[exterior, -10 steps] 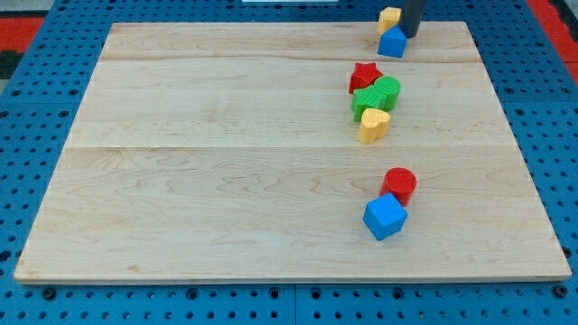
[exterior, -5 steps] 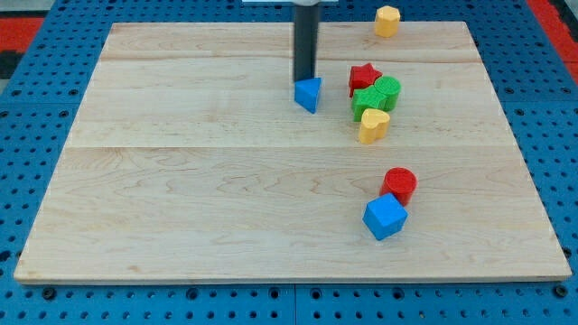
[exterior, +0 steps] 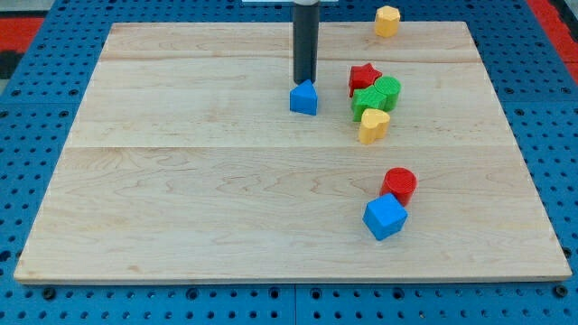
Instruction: Move blue triangle to the yellow heart
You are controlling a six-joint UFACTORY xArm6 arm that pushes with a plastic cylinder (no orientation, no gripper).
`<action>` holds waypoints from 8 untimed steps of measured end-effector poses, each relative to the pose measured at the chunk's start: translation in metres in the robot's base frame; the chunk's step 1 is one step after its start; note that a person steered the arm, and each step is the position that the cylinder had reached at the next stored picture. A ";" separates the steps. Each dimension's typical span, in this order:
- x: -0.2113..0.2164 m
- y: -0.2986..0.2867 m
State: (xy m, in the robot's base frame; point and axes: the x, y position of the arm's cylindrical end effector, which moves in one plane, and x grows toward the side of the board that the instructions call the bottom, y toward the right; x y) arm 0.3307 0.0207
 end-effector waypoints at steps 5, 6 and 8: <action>0.071 -0.023; 0.084 0.024; 0.096 0.042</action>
